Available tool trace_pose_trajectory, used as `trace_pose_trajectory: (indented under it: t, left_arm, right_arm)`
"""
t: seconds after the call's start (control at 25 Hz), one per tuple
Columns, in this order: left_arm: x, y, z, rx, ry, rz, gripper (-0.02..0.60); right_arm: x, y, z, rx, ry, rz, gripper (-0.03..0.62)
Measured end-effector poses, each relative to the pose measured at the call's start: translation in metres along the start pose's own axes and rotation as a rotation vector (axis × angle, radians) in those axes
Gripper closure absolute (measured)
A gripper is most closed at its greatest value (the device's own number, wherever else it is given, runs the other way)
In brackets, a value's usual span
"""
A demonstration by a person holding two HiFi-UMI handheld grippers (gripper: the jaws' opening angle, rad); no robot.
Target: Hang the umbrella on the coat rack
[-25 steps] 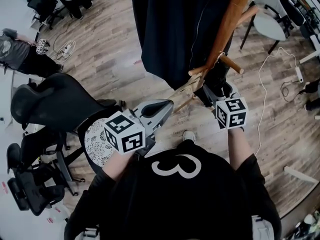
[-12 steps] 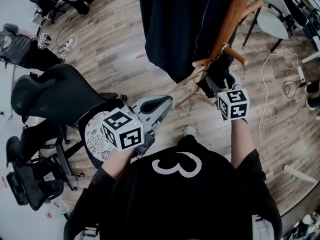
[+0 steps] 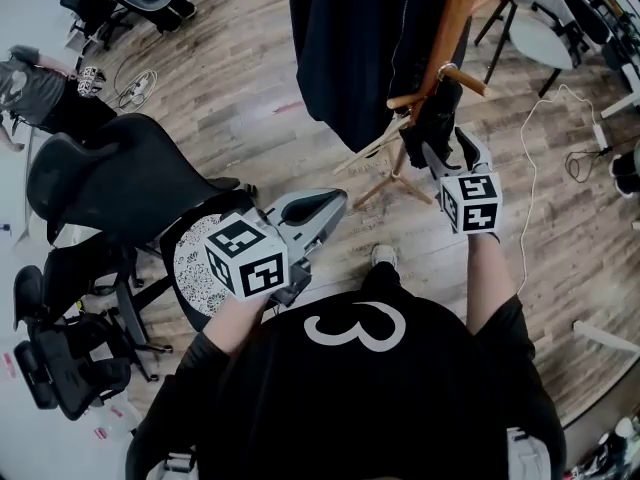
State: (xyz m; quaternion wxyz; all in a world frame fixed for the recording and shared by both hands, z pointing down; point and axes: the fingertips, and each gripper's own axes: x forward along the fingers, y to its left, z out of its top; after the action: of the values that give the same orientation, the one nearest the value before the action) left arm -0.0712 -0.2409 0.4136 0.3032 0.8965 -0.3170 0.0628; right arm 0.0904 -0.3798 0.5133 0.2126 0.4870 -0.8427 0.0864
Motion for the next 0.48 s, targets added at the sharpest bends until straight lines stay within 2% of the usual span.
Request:
trace_pose_trajectory:
  t: [0.28,0.48]
  left_arm:
    - [-0.026,-0.035,-0.004,0.064,-0.003,-0.048,0.565]
    - [-0.043,-0.062,-0.002,0.128,-0.013,-0.099,0.565]
  right_arm:
    - [-0.067,0.040,0.026,0.005,-0.097,0.043,0.329]
    - [-0.129,0.093,0.060,0.053,-0.195,0.192,0.330]
